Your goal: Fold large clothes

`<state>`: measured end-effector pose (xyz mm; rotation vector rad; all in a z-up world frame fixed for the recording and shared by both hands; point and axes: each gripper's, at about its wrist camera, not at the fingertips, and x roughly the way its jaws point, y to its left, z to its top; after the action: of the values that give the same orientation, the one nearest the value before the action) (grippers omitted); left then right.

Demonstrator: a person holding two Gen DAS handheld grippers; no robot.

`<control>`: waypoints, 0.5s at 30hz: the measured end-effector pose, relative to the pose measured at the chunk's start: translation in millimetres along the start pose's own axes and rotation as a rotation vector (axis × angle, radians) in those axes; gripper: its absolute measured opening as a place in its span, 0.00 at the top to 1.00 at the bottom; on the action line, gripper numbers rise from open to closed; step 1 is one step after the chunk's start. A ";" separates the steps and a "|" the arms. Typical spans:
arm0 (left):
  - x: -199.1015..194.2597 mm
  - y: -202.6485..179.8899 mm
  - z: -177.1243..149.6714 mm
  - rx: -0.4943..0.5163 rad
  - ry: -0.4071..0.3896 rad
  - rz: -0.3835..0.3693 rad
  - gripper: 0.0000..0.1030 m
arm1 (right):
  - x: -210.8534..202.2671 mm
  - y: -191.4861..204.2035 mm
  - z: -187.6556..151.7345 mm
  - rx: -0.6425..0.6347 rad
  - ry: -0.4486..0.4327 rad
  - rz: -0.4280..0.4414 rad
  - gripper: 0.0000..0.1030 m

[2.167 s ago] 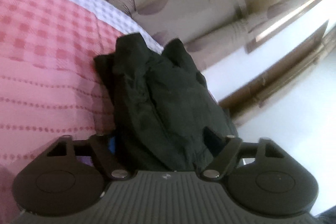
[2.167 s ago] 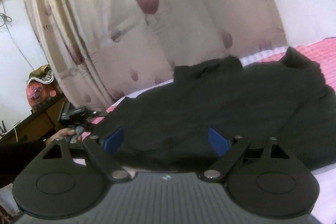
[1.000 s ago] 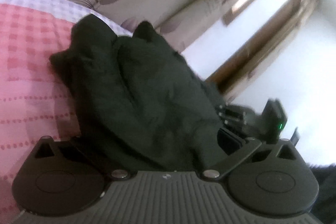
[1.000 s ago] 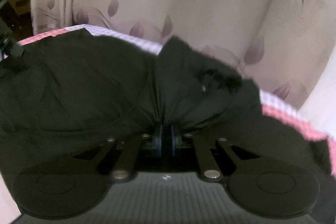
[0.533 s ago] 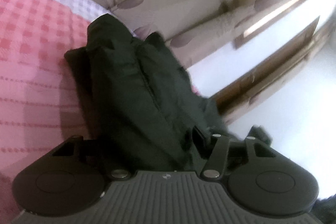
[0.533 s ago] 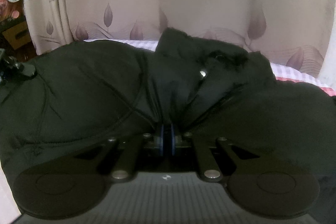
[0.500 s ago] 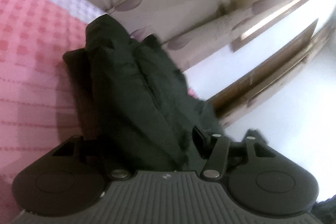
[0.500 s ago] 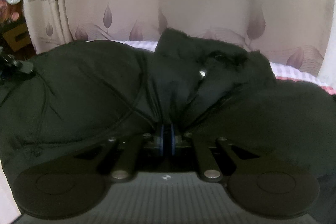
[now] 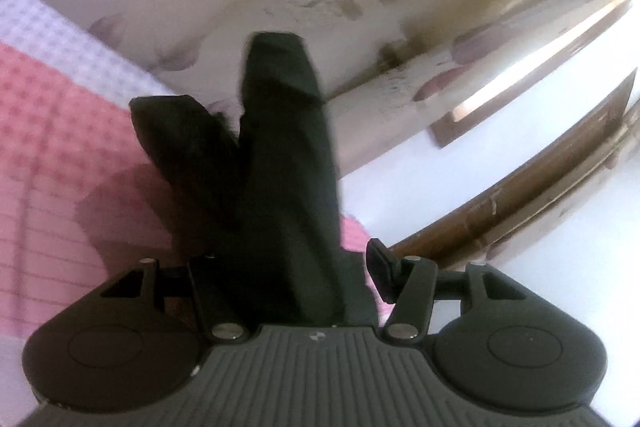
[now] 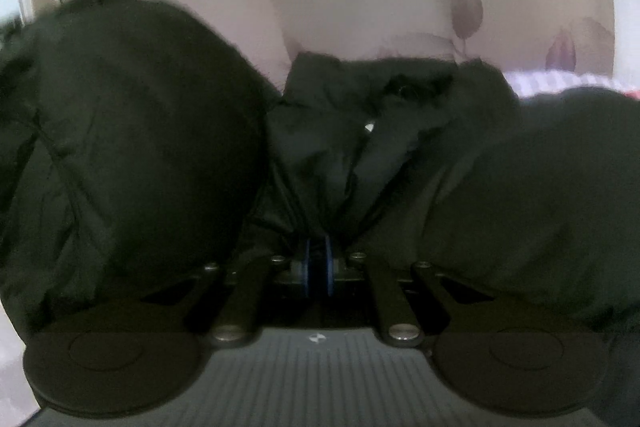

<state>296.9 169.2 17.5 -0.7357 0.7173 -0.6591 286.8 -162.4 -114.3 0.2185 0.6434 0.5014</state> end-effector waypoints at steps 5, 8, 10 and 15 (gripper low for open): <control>53.2 -80.9 -11.2 0.051 0.023 -0.073 0.58 | -2.2 -22.8 -2.1 0.170 -0.014 0.096 0.93; 100.4 -124.1 -27.8 0.130 0.080 -0.105 0.59 | -3.8 -33.2 -7.9 0.262 -0.030 0.157 0.93; 133.5 -131.9 -38.3 0.126 0.126 -0.176 0.59 | -4.6 -38.7 -10.6 0.301 -0.038 0.186 0.93; 200.6 -123.6 -57.4 0.199 0.173 -0.361 0.59 | -4.9 -46.5 -15.1 0.352 -0.046 0.239 0.93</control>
<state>335.7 -70.2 14.8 -0.6330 0.6700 -1.1180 291.6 -204.2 -139.6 0.6436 0.6614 0.6088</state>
